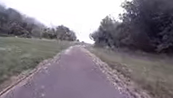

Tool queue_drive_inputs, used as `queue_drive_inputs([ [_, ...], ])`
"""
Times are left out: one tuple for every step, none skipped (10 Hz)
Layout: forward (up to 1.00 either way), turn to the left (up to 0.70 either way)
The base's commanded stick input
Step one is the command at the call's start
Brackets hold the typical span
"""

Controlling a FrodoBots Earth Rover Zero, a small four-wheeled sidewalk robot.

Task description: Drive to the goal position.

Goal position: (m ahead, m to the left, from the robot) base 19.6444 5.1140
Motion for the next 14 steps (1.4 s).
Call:
queue_drive_inputs([
  [0.85,0.00],
  [0.85,0.00],
  [0.85,0.00],
  [0.85,0.00],
  [0.85,0.00],
  [0.85,0.00],
  [0.85,0.00],
  [0.85,0.00],
  [0.85,0.00],
  [0.85,0.00],
  [0.85,0.05],
  [0.85,0.18],
  [0.85,0.26],
  [0.85,0.09],
])
